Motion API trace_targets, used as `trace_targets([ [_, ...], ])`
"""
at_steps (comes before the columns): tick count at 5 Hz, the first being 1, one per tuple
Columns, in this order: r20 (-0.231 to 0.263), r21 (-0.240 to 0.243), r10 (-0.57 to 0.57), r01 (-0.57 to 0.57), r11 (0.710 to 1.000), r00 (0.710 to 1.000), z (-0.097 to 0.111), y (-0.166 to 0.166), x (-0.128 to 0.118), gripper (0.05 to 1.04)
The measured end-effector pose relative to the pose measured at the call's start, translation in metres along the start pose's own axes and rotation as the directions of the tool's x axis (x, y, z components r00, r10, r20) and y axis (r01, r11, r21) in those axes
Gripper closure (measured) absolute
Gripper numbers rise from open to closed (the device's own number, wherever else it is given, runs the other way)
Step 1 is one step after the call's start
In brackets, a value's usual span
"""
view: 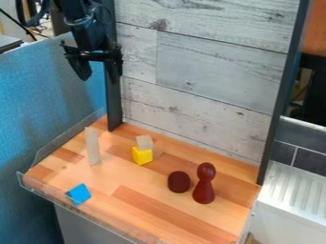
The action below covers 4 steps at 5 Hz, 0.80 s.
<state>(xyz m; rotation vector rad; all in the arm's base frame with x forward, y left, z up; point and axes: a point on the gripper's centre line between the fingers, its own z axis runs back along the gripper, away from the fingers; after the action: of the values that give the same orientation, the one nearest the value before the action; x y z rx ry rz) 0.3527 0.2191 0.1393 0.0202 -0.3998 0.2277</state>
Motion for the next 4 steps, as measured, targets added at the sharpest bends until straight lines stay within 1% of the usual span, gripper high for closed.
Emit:
trace_targets([
  [1,-0.042,-0.016,0.007,-0.008,1.000,0.999,-0.015,0.000,-0.008,0.083],
  [2,-0.070,-0.034,-0.012,0.010,0.999,0.997,-0.020,-0.002,-0.014,0.083],
  [3,-0.058,-0.063,-0.002,-0.001,0.998,0.998,-0.031,0.000,-0.029,0.083],
  [4,-0.052,0.012,0.034,-0.033,0.999,0.998,-0.025,0.002,-0.035,0.083],
])
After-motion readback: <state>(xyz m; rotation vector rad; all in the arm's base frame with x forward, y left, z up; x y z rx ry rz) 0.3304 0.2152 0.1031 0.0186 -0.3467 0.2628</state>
